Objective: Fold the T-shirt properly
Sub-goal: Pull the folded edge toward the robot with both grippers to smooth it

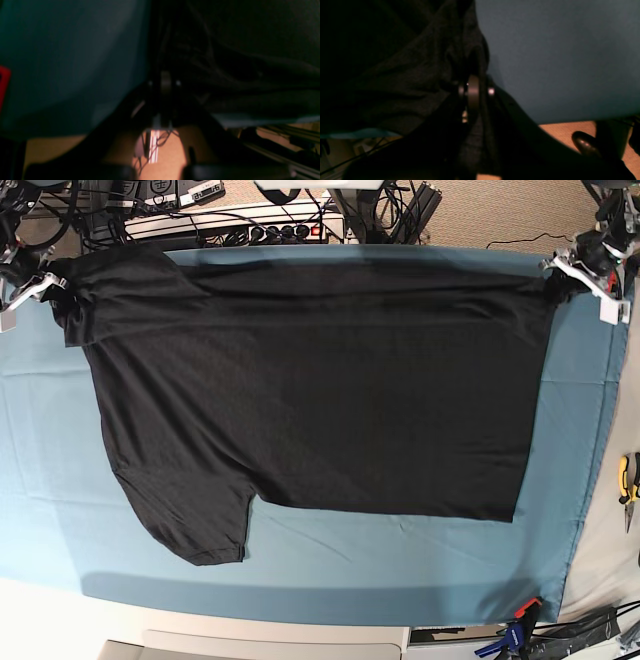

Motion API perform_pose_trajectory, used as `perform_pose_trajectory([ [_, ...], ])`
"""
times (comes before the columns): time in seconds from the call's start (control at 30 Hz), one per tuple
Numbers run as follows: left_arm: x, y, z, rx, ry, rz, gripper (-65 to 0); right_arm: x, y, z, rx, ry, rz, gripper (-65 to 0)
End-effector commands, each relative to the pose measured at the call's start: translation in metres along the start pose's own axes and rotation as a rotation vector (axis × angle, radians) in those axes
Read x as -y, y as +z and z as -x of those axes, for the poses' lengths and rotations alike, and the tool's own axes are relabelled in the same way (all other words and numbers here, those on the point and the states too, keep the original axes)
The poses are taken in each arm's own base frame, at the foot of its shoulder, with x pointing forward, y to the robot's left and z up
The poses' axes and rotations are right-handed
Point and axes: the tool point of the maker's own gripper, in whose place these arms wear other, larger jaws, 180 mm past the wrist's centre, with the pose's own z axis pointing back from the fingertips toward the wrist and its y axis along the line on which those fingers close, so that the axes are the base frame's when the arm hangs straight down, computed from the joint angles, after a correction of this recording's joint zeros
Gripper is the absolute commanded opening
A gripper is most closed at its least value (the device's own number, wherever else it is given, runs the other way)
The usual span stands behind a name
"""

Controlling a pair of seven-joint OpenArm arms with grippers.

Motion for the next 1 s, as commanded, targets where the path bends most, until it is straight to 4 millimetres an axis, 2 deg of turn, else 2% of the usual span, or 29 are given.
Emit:
perform_pose_trajectory([
  [0.0,-0.002,0.006,-0.006,0.014,-0.017,-0.004,-65.0,0.004,0.009,-0.016,0.033,0.034,0.021,-65.0],
  [0.33,-0.001,0.007,-0.001,0.004,-0.013,-0.001,-65.0,0.01,0.009,-0.01,0.0,0.043,0.052,-65.0],
  [0.9,0.001,0.006,0.005,0.002,0.003,0.003,-65.0,0.01,0.009,-0.011,0.008,0.043,0.052,-65.0],
  [0.93,0.001,0.006,0.005,0.001,0.003,0.002,-64.4,0.01,0.009,-0.011,0.008,0.044,0.052,-65.0],
  [0.97,0.0,0.006,0.006,-0.001,-0.001,-0.002,-60.1,0.01,0.009,-0.011,0.008,0.047,0.051,-65.0],
])
